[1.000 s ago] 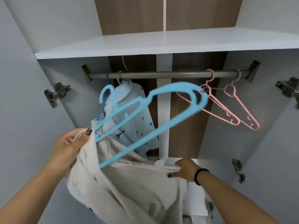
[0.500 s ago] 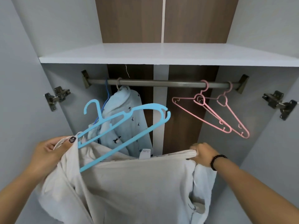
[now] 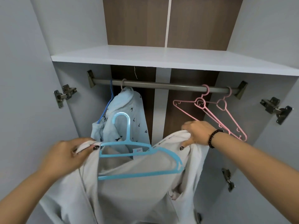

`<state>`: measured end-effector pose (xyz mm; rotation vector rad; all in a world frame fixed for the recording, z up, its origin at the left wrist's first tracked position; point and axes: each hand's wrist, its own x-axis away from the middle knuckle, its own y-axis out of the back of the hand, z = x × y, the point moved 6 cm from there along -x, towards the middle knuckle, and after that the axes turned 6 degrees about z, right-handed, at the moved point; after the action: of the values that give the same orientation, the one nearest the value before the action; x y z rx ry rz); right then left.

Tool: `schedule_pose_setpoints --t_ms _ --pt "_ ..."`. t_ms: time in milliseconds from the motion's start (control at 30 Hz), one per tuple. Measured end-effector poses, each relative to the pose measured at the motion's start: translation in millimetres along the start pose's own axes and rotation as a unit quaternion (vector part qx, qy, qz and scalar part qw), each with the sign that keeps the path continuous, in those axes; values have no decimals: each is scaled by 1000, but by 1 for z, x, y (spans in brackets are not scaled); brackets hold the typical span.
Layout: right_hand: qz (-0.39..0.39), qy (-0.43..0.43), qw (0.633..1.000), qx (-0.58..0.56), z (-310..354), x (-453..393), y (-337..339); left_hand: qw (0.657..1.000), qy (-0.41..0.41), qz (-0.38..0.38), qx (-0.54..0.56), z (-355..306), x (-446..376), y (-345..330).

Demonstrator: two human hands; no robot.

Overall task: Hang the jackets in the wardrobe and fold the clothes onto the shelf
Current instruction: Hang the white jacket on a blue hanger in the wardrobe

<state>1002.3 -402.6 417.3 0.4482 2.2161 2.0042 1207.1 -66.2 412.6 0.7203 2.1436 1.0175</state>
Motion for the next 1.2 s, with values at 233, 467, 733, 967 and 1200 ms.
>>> schedule_pose_setpoints --t_ms 233,467,733,967,1200 --pt "-73 13 997 34 36 0 53 987 -99 -85 -91 -36 4 -18" --pt "-75 -43 996 24 34 25 79 945 -231 -181 -143 -71 5 -28" --pt "-238 -165 846 -448 55 27 83 968 -194 -118 -106 -97 5 -70" --pt "-180 -111 908 -361 38 61 45 979 60 -148 124 -75 -2 -40" --pt "-245 -145 889 -358 14 68 23 973 58 -170 147 -94 8 -41"
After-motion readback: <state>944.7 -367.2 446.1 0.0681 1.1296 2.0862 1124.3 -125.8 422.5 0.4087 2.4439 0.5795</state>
